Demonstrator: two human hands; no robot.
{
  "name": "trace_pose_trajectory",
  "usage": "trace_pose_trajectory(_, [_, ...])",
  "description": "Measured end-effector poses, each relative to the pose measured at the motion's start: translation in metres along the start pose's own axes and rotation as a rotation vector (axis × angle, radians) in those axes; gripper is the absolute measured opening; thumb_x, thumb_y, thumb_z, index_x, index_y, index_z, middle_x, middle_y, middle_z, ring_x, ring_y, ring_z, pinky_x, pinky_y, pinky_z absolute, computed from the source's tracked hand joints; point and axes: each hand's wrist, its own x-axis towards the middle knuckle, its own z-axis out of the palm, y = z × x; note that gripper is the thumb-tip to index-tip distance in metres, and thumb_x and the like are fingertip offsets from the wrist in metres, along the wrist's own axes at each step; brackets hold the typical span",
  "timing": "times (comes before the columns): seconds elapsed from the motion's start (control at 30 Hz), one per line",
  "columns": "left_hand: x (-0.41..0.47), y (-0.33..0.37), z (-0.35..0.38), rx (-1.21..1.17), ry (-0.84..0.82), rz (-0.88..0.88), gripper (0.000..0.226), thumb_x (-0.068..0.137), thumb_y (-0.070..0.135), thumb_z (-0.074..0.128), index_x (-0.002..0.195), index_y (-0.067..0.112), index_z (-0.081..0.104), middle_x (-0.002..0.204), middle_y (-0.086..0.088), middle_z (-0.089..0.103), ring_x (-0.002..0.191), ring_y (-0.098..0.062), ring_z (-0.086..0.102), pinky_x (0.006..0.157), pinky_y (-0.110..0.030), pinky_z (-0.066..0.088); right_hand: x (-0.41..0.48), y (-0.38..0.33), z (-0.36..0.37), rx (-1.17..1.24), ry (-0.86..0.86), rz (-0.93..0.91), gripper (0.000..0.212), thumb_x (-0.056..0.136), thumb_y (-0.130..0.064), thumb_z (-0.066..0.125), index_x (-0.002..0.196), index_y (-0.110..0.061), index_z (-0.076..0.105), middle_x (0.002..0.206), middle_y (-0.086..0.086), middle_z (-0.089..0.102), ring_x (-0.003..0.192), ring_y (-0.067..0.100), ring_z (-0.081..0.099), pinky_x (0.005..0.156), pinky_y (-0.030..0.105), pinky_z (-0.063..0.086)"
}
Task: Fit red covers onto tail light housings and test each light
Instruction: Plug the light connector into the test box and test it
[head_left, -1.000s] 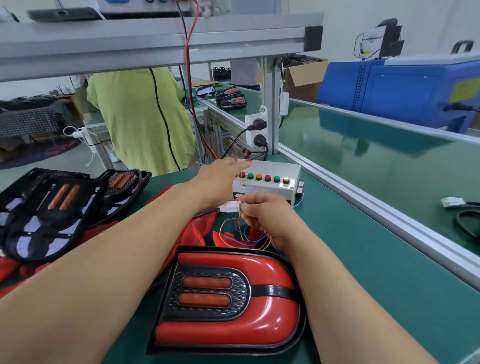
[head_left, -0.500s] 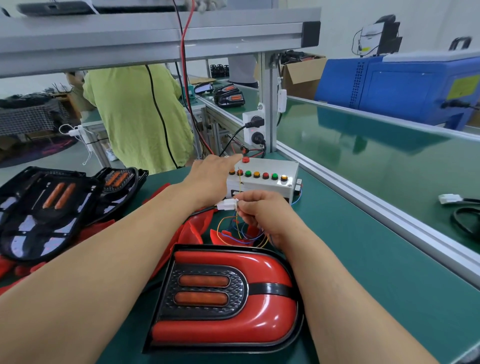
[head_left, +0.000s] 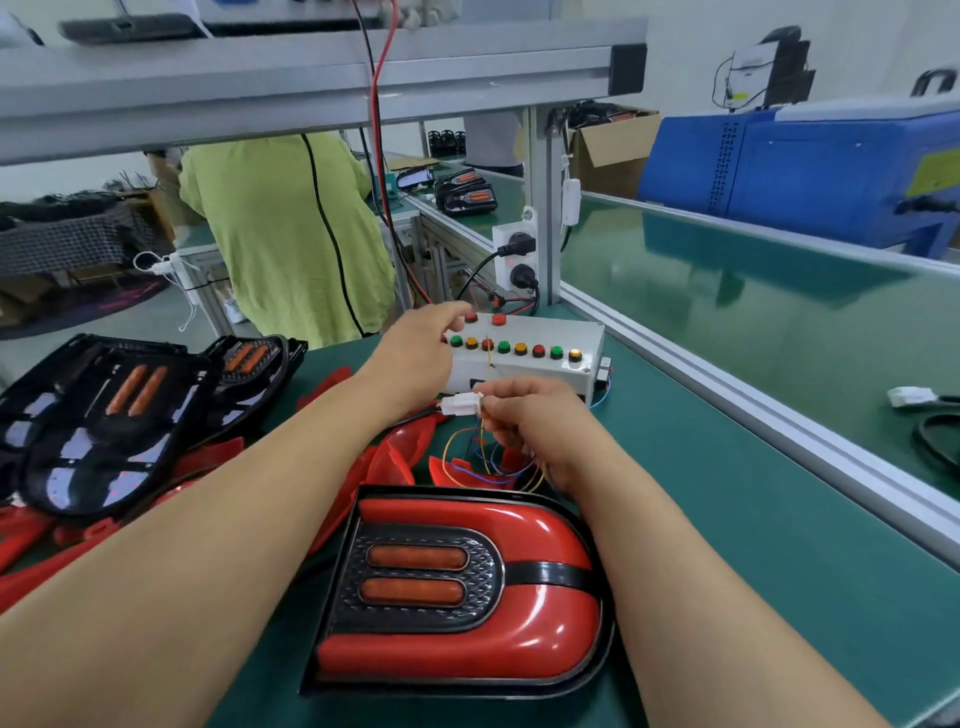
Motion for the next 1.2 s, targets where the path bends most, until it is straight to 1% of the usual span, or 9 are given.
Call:
trace_pose_trajectory(0.1, [-0.022, -0.003, -0.009, -0.14, 0.064, -0.055, 0.027, 0.099, 0.017, 0.045, 0.112, 0.017, 0.068, 0.111, 0.006, 0.067, 0.11, -0.012, 0.058, 0.083, -0.017, 0.041, -0.001, -0.001, 0.002, 0.001, 0.012, -0.013, 0.022, 0.095, 0.002, 0.057, 0.085, -0.013, 0.07, 0.067, 0.001, 0.066, 0.054, 0.006, 0.058, 0.047, 0.015, 0.045])
trace_pose_trajectory(0.23, [-0.055, -0.016, -0.018, -0.131, -0.062, -0.034, 0.04, 0.092, 0.049, 0.047, 0.093, 0.017, 0.071, 0.09, 0.001, 0.071, 0.092, -0.018, 0.064, 0.085, -0.036, 0.048, -0.002, -0.003, 0.006, 0.016, 0.001, -0.054, 0.024, 0.095, 0.002, 0.057, 0.086, -0.015, 0.07, 0.07, 0.003, 0.065, 0.06, 0.009, 0.056, 0.057, 0.02, 0.048])
trace_pose_trajectory(0.33, [-0.075, -0.022, -0.018, -0.199, -0.076, 0.013, 0.007, 0.091, 0.035, 0.066, 0.094, 0.037, 0.072, 0.092, 0.015, 0.073, 0.088, -0.002, 0.066, 0.08, -0.021, 0.048, -0.005, -0.006, 0.009, 0.012, -0.039, -0.091, 0.024, 0.096, 0.002, 0.056, 0.087, -0.016, 0.07, 0.071, 0.003, 0.064, 0.061, 0.008, 0.056, 0.063, 0.023, 0.046])
trace_pose_trajectory(0.5, [-0.096, -0.022, -0.026, -0.322, 0.015, 0.062, 0.028, 0.086, 0.022, 0.073, 0.088, 0.05, 0.07, 0.088, 0.022, 0.073, 0.079, 0.008, 0.063, 0.072, -0.006, 0.042, -0.015, -0.011, 0.011, -0.054, -0.174, -0.166, 0.015, 0.092, -0.001, 0.064, 0.093, -0.015, 0.07, 0.068, -0.003, 0.069, 0.061, 0.004, 0.062, 0.063, 0.02, 0.052])
trace_pose_trajectory(0.67, [-0.107, -0.024, -0.029, -0.4, -0.013, 0.071, 0.019, 0.082, 0.039, 0.068, 0.096, 0.051, 0.072, 0.091, 0.015, 0.075, 0.081, 0.002, 0.066, 0.073, -0.008, 0.046, -0.021, -0.012, 0.011, -0.268, -0.214, -0.313, 0.02, 0.081, -0.009, 0.079, 0.093, -0.023, 0.072, 0.083, -0.013, 0.075, 0.078, -0.002, 0.067, 0.076, 0.014, 0.054])
trace_pose_trajectory(0.77, [-0.108, -0.03, -0.024, -0.418, -0.038, 0.05, 0.017, 0.082, 0.045, 0.065, 0.096, 0.042, 0.074, 0.08, 0.011, 0.073, 0.069, -0.001, 0.06, 0.067, -0.014, 0.045, -0.021, -0.011, 0.012, -0.385, -0.184, -0.32, 0.016, 0.081, -0.018, 0.08, 0.093, -0.027, 0.073, 0.086, -0.015, 0.075, 0.081, -0.003, 0.068, 0.078, 0.014, 0.053])
trace_pose_trajectory(0.93, [-0.107, -0.037, -0.022, -0.442, -0.088, 0.041, 0.025, 0.083, 0.055, 0.061, 0.098, 0.041, 0.075, 0.077, 0.003, 0.07, 0.068, -0.005, 0.059, 0.073, -0.036, 0.051, -0.024, -0.013, 0.012, -0.441, -0.155, -0.325, 0.009, 0.08, -0.026, 0.081, 0.086, -0.03, 0.075, 0.076, -0.012, 0.075, 0.069, -0.004, 0.067, 0.064, 0.008, 0.049])
trace_pose_trajectory(1.07, [-0.106, -0.038, -0.021, -0.431, -0.08, 0.025, 0.018, 0.083, 0.052, 0.06, 0.096, 0.049, 0.073, 0.065, 0.011, 0.063, 0.054, -0.003, 0.047, 0.052, -0.018, 0.037, -0.027, -0.014, 0.01, -0.461, -0.165, -0.307, 0.007, 0.081, -0.03, 0.08, 0.085, -0.032, 0.076, 0.076, -0.008, 0.076, 0.069, -0.001, 0.068, 0.061, 0.006, 0.046])
trace_pose_trajectory(1.2, [-0.105, -0.038, -0.02, -0.452, -0.092, -0.003, 0.015, 0.083, 0.048, 0.061, 0.092, 0.05, 0.073, 0.061, 0.012, 0.06, 0.051, -0.004, 0.044, 0.05, -0.018, 0.034, -0.026, -0.014, 0.008, -0.458, -0.175, -0.28, 0.008, 0.08, -0.029, 0.08, 0.088, -0.031, 0.077, 0.077, -0.006, 0.076, 0.07, -0.002, 0.068, 0.061, 0.006, 0.046])
